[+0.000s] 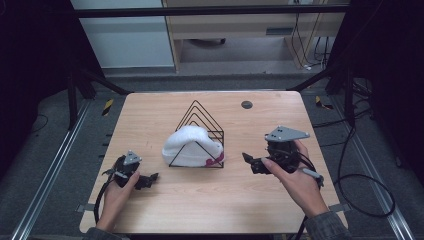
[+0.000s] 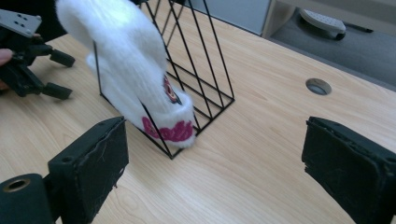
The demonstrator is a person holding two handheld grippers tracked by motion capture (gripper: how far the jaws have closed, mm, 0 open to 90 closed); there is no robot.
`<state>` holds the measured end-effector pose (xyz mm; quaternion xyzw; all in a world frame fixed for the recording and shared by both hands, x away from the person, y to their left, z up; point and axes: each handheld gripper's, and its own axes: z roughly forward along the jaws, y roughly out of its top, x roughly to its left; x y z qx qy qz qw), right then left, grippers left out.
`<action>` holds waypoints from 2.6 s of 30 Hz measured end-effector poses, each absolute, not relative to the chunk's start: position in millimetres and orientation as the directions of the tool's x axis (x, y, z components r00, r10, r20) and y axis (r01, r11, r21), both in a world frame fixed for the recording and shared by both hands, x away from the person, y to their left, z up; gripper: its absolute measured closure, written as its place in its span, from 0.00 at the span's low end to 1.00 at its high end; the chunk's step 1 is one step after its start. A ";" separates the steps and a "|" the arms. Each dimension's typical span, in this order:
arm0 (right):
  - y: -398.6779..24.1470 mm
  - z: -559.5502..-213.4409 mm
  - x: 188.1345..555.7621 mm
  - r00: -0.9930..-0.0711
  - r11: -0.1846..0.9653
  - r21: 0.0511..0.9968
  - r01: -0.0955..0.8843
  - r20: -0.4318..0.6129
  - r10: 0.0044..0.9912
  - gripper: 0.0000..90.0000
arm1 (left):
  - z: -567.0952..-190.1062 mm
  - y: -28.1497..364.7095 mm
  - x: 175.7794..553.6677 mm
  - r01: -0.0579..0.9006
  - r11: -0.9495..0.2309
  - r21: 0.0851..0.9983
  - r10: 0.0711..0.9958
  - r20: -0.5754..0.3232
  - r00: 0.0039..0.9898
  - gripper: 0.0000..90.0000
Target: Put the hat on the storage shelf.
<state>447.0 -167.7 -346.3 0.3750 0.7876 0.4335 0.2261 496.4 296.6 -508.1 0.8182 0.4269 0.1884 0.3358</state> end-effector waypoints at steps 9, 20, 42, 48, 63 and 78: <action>-200.4 -365.5 443.8 -0.561 0.302 0.841 0.448 0.002 0.828 0.07 | -508.2 296.6 496.5 0.572 -0.410 0.710 0.824 0.021 0.566 0.00; -221.6 -398.2 451.0 -0.501 0.292 0.804 0.518 0.008 0.865 0.11 | -508.3 296.4 496.3 0.572 -0.410 0.711 0.824 0.019 0.566 0.00; -227.2 -466.1 483.2 -0.445 0.284 0.743 0.606 0.021 0.895 0.12 | -508.3 296.2 495.7 0.571 -0.410 0.711 0.823 0.018 0.568 0.00; -223.0 -472.3 493.9 -0.434 0.287 0.738 0.611 0.009 0.901 0.14 | -508.2 296.5 495.8 0.570 -0.414 0.710 0.821 0.021 0.570 0.00; -211.2 -484.3 522.8 -0.394 0.247 0.741 0.625 0.026 0.919 0.15 | -508.2 296.4 496.1 0.570 -0.415 0.709 0.820 0.021 0.571 0.00; -210.0 -497.8 539.9 -0.328 0.182 0.746 0.641 0.052 0.943 0.15 | -508.1 296.4 496.1 0.569 -0.417 0.708 0.819 0.022 0.573 0.00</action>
